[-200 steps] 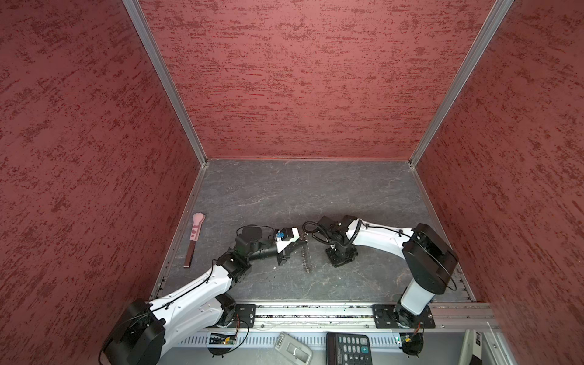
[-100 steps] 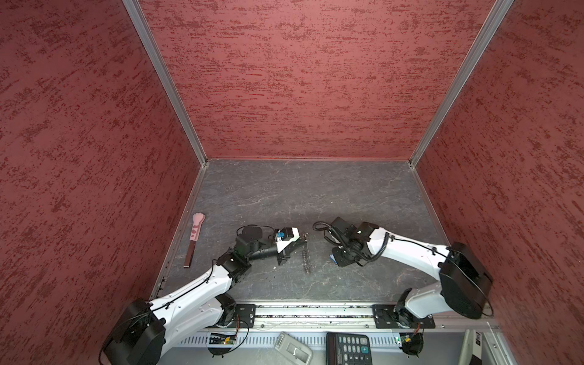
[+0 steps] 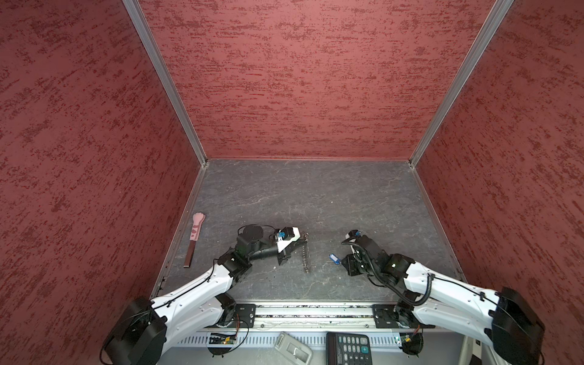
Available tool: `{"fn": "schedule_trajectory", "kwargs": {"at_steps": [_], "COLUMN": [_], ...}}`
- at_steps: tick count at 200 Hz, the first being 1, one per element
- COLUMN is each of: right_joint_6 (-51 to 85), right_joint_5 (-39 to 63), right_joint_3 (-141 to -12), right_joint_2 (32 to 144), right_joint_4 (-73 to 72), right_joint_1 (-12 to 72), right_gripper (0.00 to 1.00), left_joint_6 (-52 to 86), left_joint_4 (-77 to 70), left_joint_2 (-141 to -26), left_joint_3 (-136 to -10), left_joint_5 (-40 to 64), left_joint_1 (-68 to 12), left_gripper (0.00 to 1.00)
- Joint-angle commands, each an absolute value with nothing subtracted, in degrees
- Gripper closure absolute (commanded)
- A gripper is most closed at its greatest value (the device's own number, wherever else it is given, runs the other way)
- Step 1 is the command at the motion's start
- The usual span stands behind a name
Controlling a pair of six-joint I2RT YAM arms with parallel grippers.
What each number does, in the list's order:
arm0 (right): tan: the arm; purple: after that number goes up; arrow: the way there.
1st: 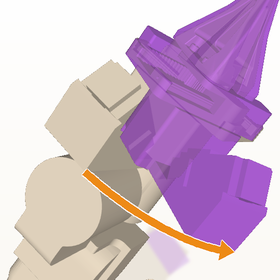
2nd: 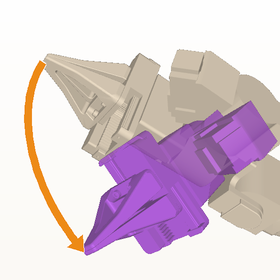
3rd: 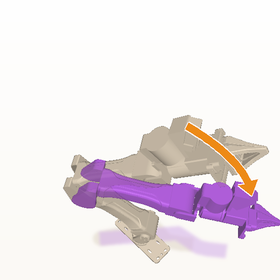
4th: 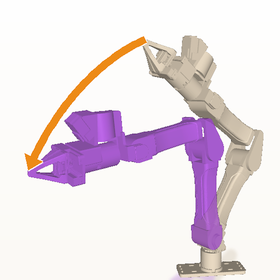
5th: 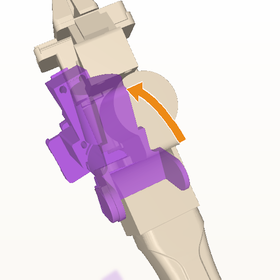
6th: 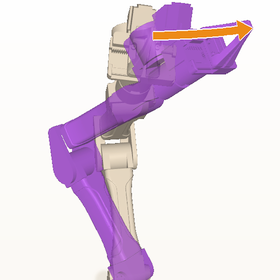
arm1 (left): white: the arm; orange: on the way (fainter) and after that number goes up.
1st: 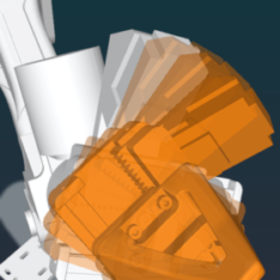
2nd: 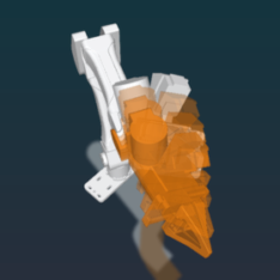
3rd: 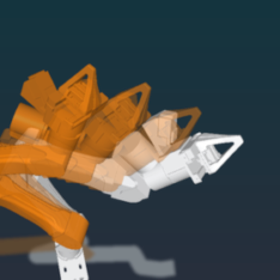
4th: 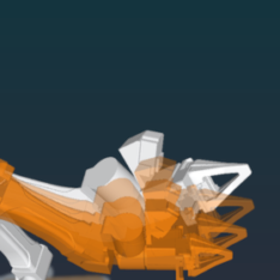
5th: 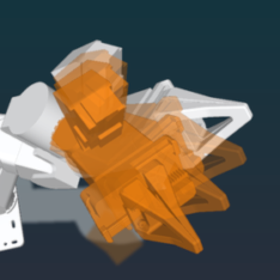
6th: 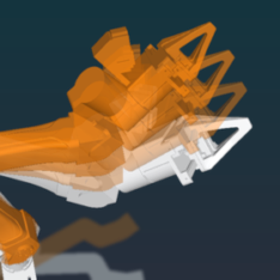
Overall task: Attach keys to a key ring
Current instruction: Move the key to the bottom-center of the table.
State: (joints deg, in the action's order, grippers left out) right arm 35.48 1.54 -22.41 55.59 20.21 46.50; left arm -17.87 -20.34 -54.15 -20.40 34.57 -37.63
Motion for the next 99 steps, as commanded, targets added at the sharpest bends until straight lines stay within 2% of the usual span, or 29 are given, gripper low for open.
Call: {"fn": "schedule_trajectory", "kwargs": {"at_steps": [1,99], "right_joint_6": [40.0,41.2], "right_joint_5": [2.6,2.5], "right_joint_3": [-20.1,-17.9], "right_joint_2": [53.9,58.1], "right_joint_4": [13.4,9.2], "right_joint_1": [47.0,48.3], "right_gripper": [0.78,0.79], "left_joint_6": [-18.6,-18.8], "left_joint_4": [-22.1,-21.5], "left_joint_2": [-54.3,-54.4], "left_joint_3": [-20.6,-20.7], "left_joint_5": [34.9,34.9], "left_joint_1": [-37.8,-37.8], "left_gripper": [1.00,1.00]}}
